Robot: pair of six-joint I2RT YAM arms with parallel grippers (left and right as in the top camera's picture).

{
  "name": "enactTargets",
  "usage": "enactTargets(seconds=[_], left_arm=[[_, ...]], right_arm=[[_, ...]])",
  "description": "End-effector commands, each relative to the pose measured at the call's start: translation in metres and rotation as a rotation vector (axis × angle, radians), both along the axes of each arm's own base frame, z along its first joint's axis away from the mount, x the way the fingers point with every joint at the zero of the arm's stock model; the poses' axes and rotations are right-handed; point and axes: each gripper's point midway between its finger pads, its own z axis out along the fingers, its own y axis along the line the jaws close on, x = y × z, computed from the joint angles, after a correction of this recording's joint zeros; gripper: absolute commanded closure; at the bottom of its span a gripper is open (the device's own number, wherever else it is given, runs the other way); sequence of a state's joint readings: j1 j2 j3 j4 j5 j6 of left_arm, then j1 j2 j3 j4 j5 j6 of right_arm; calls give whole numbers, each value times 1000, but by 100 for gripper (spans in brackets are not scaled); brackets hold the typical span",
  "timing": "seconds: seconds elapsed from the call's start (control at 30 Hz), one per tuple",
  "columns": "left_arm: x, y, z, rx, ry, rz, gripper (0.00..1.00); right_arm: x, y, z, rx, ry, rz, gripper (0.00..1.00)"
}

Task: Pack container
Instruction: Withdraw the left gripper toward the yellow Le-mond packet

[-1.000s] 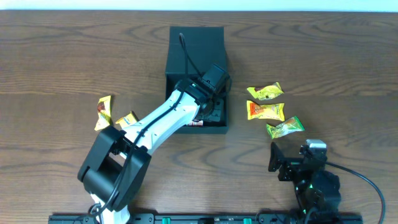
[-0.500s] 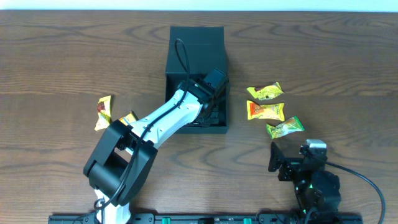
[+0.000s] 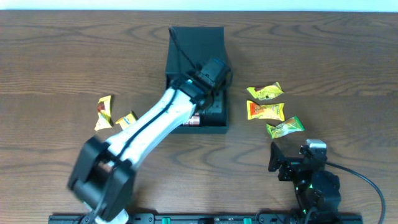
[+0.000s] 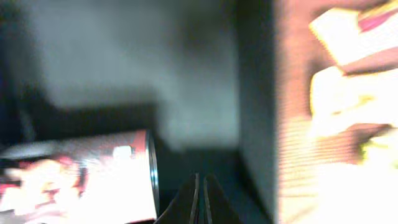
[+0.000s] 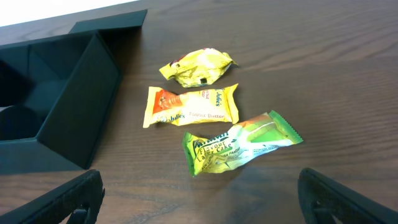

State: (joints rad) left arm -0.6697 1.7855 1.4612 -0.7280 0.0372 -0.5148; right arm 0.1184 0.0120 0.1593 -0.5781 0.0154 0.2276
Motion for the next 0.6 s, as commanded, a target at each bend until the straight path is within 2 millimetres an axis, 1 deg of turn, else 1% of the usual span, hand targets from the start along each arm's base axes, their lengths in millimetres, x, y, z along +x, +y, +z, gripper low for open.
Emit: enactTargets(seconds=[0.0, 0.03, 0.13, 0.2, 0.23, 0.27, 0.37, 0.43, 0.57], left_arm=[[11, 22, 61, 34, -188, 22, 94], [9, 37, 78, 73, -239, 40, 94], [-2, 78, 111, 189, -327, 89, 94], [-14, 110, 126, 293, -356, 117, 94], [-20, 122, 130, 329, -355, 131, 94], [-28, 135, 132, 362, -341, 141, 94], [-47, 163, 129, 410, -280, 161, 94], [-57, 177, 125, 421, -254, 178, 94], [-75, 199, 116, 435, -244, 189, 94]], right_arm=[[0, -1, -3, 9, 4, -8, 1], [0, -1, -3, 9, 4, -8, 1], [0, -1, -3, 9, 4, -8, 1], [0, -1, -3, 8, 4, -7, 1], [0, -1, -3, 9, 4, -8, 1], [0, -1, -3, 9, 4, -8, 1], [0, -1, -3, 9, 4, -8, 1], [0, -1, -3, 9, 4, -8, 1], [0, -1, -3, 9, 4, -8, 1]])
